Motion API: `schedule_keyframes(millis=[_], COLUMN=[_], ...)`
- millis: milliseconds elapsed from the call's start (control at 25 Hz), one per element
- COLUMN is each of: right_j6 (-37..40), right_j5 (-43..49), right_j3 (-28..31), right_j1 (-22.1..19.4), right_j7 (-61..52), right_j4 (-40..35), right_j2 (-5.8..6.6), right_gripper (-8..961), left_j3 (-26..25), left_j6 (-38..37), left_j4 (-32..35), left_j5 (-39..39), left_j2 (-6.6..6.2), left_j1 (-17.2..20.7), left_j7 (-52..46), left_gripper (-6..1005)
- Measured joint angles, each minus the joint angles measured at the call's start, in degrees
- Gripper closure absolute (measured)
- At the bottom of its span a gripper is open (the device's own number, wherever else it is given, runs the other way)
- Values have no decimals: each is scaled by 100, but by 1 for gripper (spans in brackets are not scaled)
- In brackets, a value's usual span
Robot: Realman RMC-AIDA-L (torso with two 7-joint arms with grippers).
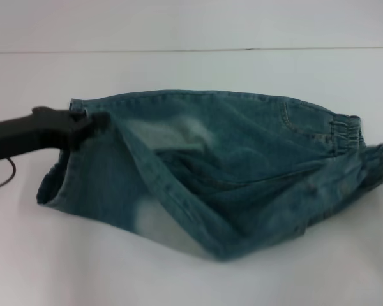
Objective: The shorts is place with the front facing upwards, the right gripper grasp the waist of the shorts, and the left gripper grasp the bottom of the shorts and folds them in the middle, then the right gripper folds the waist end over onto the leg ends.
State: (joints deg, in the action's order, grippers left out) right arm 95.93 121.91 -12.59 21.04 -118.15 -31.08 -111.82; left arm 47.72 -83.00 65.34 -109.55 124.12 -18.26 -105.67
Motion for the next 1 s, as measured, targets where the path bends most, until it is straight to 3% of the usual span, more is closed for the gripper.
schedule_keyframes(millis=[240, 560, 1000], right_j6=[-394, -728, -1470], right_j5=[-492, -1303, -2016], right_j3=[290, 351, 349], right_j1=[-67, 47, 118], right_j7=[0, -70, 9], right_j4=[223, 337, 672], right_j2=[-51, -263, -360], right_gripper=[933, 936, 937], left_j3=[-23, 21, -17], left_j6=[628, 1557, 2172], left_j4=[-275, -723, -1030], left_j5=[314, 577, 902], left_j2=[-2, 13, 6], left_j1=[-119, -276, -265], left_j7=[228, 355, 525], left_gripper=[996, 995, 996])
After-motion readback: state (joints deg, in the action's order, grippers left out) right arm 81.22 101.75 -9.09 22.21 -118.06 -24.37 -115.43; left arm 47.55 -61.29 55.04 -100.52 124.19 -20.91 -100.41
